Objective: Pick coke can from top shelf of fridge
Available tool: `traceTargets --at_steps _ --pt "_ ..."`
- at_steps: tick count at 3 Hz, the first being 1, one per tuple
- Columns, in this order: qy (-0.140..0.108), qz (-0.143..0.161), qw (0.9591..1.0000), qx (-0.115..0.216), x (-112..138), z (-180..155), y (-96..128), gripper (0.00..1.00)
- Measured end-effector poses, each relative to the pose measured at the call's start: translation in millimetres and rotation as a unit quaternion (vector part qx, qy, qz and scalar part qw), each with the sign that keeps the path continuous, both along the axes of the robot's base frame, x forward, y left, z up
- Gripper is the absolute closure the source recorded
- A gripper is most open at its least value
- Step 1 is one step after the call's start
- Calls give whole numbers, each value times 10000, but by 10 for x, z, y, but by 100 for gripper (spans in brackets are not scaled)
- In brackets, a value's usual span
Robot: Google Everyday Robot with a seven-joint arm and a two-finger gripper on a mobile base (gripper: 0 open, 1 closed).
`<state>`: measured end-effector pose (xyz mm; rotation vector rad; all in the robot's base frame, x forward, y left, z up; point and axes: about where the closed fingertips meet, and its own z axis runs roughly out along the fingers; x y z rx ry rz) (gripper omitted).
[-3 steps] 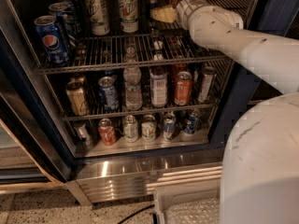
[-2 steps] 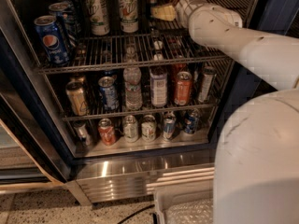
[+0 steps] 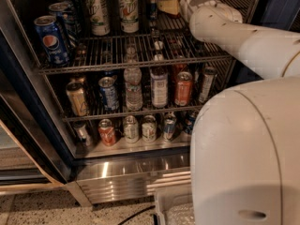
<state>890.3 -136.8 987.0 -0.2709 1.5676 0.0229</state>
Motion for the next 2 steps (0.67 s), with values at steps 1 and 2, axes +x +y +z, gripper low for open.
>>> traceTargets --at_steps 1,2 --pt "0 0 10000 0 0 0 0 0" --pt "0 0 10000 0 0 0 1 19"
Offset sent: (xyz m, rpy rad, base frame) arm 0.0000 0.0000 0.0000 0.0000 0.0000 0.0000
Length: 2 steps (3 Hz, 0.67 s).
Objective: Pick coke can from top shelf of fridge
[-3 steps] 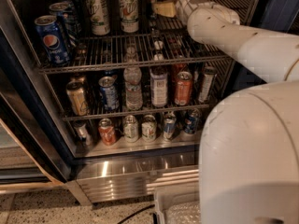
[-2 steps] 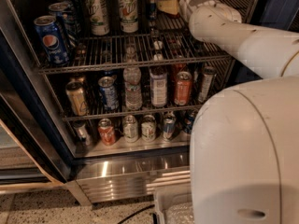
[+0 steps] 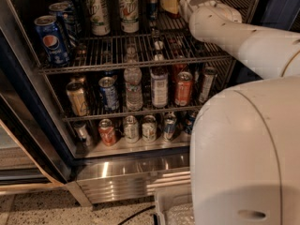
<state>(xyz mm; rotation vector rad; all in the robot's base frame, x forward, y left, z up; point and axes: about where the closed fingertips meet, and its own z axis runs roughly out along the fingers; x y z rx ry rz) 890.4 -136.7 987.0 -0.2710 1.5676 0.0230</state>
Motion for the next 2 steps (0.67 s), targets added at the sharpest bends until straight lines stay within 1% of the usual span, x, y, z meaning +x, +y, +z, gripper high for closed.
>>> traceTargets --at_steps 1,2 --pt "0 0 10000 0 0 0 0 37" --pt "0 0 10000 0 0 0 1 33"
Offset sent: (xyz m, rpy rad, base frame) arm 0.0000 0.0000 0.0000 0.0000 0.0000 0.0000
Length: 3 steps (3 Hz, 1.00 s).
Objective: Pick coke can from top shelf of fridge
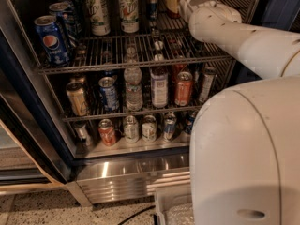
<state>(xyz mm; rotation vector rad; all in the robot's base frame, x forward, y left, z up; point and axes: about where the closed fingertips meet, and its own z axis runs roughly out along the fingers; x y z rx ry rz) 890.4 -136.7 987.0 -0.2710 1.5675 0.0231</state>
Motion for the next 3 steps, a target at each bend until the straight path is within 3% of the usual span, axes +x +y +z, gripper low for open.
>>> traceTargets --at_steps 1,3 --pt "-1 0 10000 -1 1 0 1 25" --pt "-50 22 9999 -89 156 21 58 29"
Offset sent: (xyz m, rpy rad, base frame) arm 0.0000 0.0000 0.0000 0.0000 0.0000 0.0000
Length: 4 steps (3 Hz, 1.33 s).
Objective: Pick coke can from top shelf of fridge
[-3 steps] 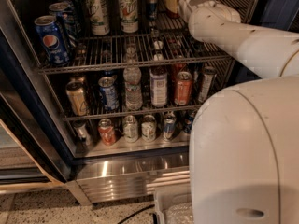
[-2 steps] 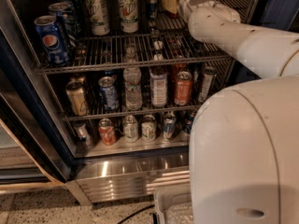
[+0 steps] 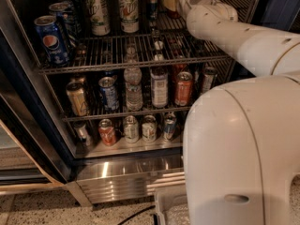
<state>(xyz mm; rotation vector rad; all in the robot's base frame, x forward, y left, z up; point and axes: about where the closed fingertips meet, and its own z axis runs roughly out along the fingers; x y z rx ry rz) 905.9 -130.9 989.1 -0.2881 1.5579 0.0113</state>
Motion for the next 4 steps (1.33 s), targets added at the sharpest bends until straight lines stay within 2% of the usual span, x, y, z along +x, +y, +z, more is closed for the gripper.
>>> traceTargets --at_steps 1,2,3,4 --pt "110 54 9999 -59 143 -98 97 32" --pt "141 1 9999 -68 212 -139 72 31" --pt "98 -193 9997 -70 425 -124 -41 30" --pt "99 -191 9997 -71 424 -125 -39 29"
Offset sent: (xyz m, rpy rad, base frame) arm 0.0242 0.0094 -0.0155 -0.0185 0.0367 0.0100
